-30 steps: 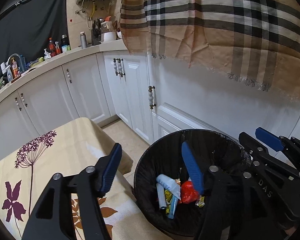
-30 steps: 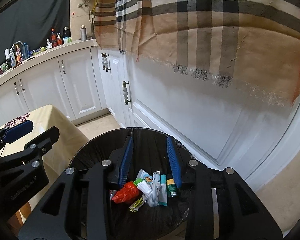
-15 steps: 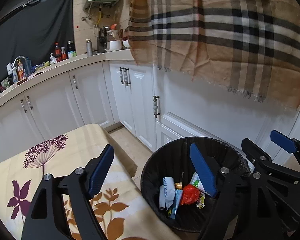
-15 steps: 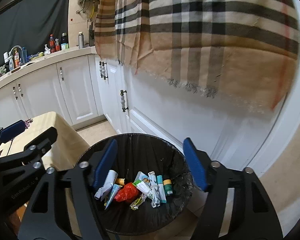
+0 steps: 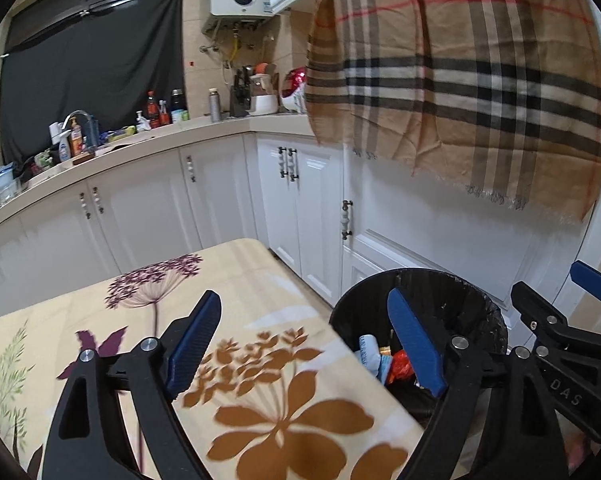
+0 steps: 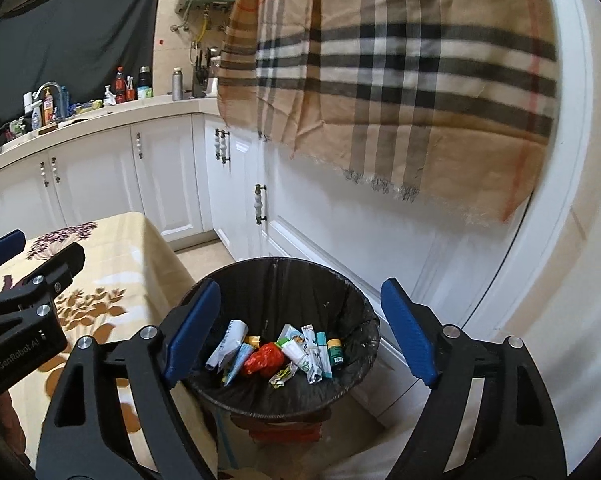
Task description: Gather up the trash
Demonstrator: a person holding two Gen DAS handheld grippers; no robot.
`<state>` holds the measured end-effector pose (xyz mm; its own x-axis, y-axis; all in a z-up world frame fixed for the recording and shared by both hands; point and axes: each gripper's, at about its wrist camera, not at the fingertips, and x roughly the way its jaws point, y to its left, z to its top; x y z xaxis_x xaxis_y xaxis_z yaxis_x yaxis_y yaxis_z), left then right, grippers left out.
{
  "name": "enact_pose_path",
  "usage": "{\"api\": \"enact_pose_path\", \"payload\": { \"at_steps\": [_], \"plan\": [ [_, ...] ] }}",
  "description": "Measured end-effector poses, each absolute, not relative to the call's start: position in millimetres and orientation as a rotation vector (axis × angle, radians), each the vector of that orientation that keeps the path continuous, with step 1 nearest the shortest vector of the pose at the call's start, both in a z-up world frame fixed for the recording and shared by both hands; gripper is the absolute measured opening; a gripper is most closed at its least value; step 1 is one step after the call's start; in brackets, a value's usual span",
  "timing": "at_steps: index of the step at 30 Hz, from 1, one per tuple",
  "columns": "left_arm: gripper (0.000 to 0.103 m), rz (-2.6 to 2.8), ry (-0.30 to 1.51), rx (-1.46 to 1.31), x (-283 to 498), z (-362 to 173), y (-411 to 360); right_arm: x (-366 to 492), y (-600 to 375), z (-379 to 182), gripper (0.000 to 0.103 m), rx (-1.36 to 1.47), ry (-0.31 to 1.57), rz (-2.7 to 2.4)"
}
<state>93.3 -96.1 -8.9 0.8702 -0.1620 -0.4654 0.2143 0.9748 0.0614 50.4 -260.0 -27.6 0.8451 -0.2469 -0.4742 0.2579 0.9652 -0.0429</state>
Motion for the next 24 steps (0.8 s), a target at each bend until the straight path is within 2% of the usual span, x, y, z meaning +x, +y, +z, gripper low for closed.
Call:
{"api": "enact_pose_path", "payload": {
  "at_steps": [12, 24],
  "plan": [
    [0.084, -0.168, 0.437, 0.077, 45, 14, -61, -1, -236, 5, 0.087, 0.021, 0.415, -0.254],
    [0.084, -0.162, 0.427, 0.054, 25, 15, -45, -20, -228, 8, 0.088, 0.011, 0.394, -0.246]
  ]
}}
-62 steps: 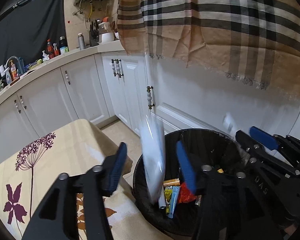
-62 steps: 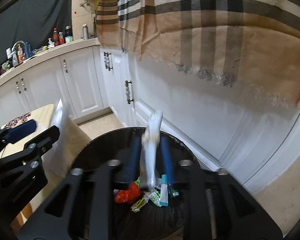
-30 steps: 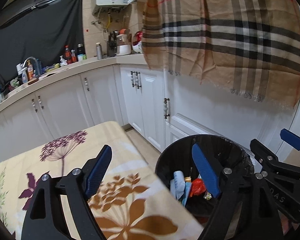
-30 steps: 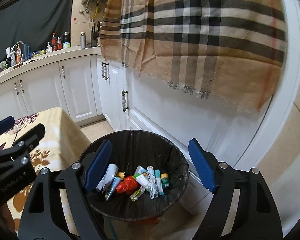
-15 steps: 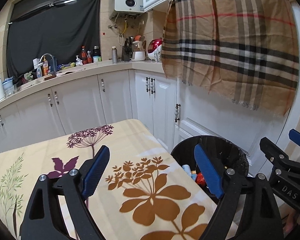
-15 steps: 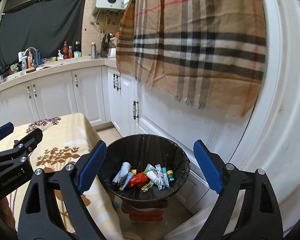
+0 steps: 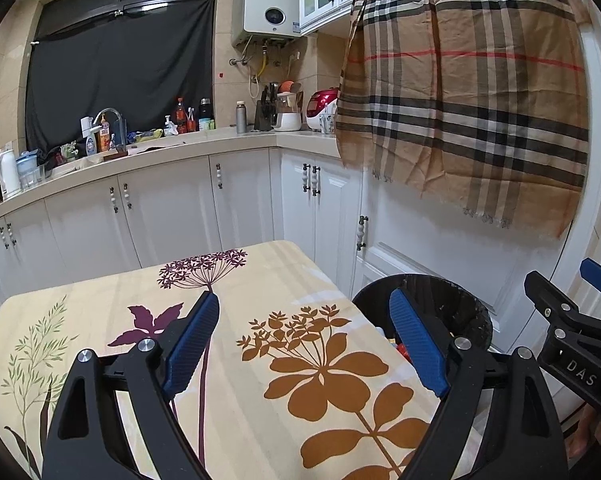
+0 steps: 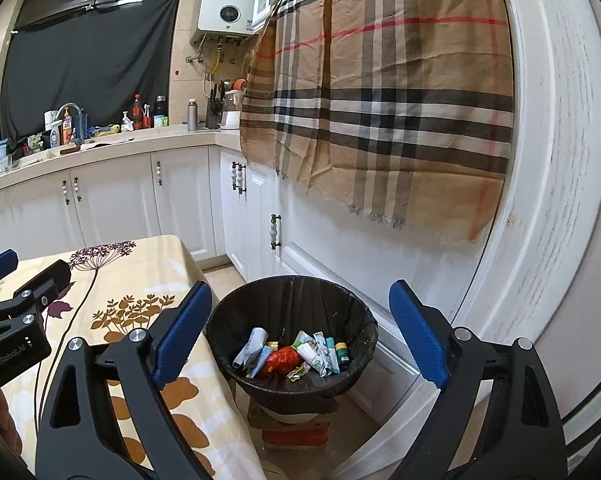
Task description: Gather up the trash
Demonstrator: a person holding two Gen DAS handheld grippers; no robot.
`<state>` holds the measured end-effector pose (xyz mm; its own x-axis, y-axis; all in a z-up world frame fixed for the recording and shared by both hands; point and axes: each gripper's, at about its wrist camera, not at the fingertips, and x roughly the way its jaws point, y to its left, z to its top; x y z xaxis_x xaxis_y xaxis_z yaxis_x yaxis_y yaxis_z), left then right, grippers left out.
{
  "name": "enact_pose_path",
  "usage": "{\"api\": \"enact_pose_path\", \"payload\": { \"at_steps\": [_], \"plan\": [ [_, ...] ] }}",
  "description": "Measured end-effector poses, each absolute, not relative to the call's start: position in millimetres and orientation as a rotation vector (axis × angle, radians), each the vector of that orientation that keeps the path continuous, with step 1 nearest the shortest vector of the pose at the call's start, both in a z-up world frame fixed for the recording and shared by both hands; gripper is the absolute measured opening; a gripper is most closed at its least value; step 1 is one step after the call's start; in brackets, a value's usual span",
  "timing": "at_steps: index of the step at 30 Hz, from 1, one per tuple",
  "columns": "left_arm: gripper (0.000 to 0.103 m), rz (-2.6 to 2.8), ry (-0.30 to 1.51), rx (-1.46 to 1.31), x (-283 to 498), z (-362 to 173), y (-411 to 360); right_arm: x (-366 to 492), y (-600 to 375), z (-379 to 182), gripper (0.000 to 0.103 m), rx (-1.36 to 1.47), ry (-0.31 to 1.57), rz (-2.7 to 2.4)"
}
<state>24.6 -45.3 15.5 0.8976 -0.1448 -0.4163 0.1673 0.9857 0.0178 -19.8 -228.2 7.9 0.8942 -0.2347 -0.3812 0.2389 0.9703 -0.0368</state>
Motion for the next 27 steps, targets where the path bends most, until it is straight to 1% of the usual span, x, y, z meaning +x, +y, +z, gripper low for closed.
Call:
{"api": "enact_pose_path", "payload": {
  "at_steps": [27],
  "plan": [
    [0.084, -0.165, 0.429, 0.054, 23.5, 13.4, -44.7, -20.2, -228.1, 6.4, 0.088, 0.005, 0.396, -0.245]
  ]
}}
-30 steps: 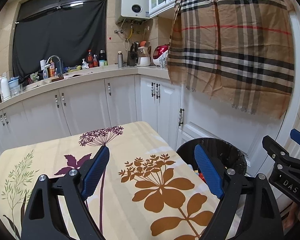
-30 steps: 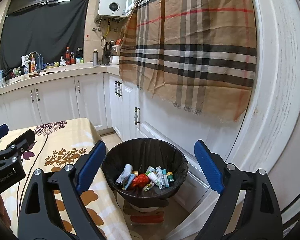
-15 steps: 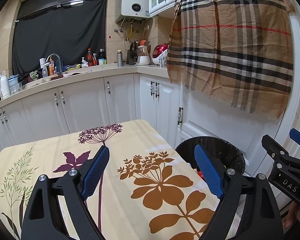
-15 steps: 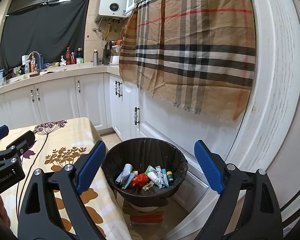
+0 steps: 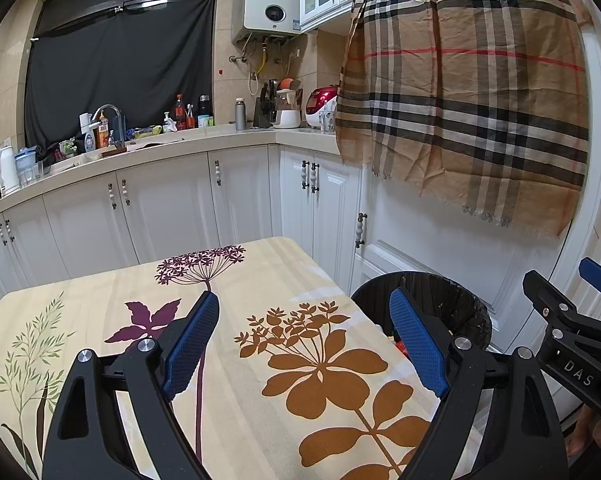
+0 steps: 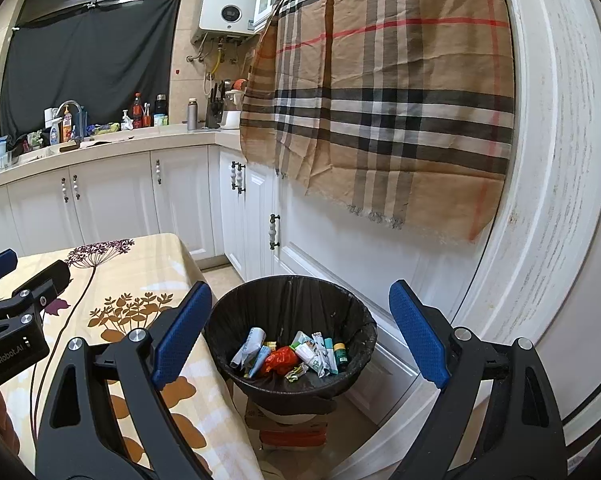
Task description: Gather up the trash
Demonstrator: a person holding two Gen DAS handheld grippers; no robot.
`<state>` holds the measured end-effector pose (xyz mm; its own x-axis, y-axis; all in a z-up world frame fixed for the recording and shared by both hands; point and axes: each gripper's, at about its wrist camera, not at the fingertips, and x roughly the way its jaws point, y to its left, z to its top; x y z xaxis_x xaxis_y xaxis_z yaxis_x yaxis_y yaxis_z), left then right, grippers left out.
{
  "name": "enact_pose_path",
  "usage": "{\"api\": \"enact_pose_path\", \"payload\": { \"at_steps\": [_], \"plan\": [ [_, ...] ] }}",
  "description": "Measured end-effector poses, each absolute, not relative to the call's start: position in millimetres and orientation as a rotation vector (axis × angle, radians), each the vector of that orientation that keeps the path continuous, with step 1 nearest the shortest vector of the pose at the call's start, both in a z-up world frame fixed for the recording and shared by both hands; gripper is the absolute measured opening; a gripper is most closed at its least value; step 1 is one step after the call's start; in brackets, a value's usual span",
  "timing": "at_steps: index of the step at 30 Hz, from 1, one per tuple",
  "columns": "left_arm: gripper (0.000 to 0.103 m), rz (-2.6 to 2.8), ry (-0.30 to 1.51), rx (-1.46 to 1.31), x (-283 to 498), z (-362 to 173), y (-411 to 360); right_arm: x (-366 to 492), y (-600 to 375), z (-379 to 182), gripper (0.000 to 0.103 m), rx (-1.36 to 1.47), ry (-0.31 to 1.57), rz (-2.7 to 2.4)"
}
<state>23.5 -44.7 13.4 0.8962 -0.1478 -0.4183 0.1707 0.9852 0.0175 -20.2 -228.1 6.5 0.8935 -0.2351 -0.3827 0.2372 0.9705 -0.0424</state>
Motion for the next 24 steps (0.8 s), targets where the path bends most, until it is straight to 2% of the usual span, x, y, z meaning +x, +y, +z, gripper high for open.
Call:
{"api": "enact_pose_path", "payload": {
  "at_steps": [24],
  "plan": [
    [0.084, -0.166, 0.431, 0.052, 24.1, 11.4, -44.7, -19.0, -227.7, 5.6, 0.088, 0.004, 0.396, -0.245]
  ]
}}
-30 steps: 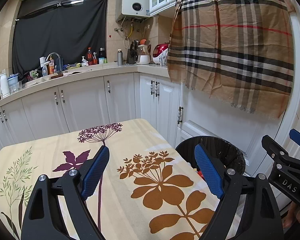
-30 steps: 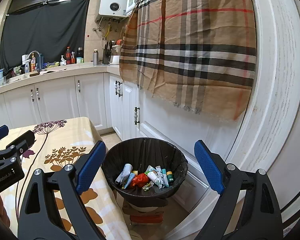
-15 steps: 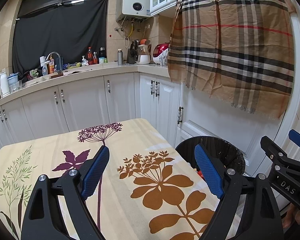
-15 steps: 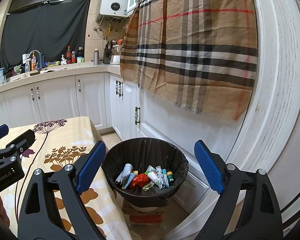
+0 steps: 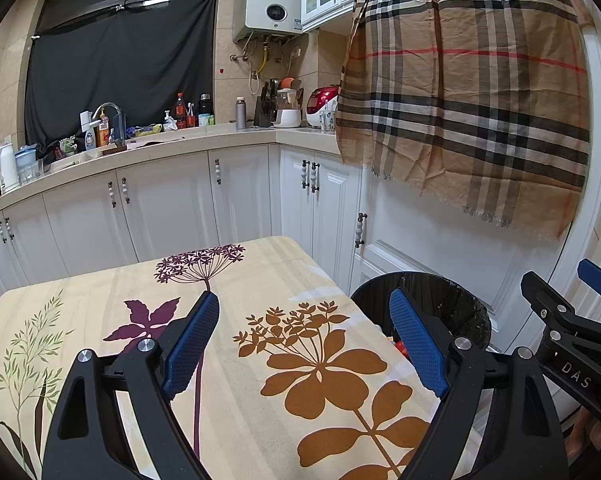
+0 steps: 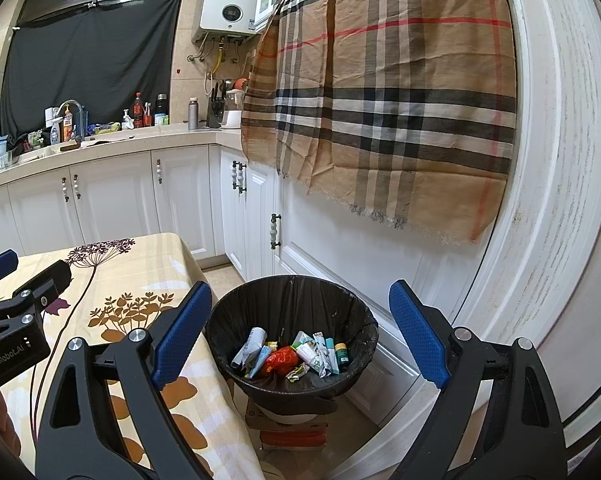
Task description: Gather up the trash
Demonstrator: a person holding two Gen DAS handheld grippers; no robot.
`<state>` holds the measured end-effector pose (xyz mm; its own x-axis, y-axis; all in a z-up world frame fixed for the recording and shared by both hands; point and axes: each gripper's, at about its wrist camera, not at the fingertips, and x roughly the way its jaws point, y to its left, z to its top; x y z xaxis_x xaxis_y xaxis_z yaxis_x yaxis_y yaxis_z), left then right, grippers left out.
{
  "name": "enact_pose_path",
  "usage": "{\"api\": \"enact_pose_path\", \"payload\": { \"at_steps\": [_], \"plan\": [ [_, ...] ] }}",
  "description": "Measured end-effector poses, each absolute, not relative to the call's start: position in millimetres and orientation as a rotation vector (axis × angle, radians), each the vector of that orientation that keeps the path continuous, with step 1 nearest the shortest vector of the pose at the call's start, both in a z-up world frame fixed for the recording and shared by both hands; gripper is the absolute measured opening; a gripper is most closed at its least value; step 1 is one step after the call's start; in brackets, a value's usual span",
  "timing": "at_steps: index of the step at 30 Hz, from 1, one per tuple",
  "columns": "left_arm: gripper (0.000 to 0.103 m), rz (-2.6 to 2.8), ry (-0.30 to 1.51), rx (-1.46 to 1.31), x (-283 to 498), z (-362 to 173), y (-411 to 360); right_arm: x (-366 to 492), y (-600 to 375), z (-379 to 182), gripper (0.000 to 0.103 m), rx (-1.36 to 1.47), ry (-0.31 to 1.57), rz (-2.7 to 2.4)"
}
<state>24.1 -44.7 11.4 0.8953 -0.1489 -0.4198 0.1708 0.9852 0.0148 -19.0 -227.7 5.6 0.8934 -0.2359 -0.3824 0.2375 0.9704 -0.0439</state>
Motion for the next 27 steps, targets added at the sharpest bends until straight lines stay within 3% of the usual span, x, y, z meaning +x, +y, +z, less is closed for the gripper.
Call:
{"api": "enact_pose_path", "payload": {
  "at_steps": [27],
  "plan": [
    [0.084, -0.165, 0.433, 0.05, 23.4, 11.4, -44.9, -18.2, -226.5, 5.6, 0.088, 0.003, 0.396, -0.243]
  ]
}}
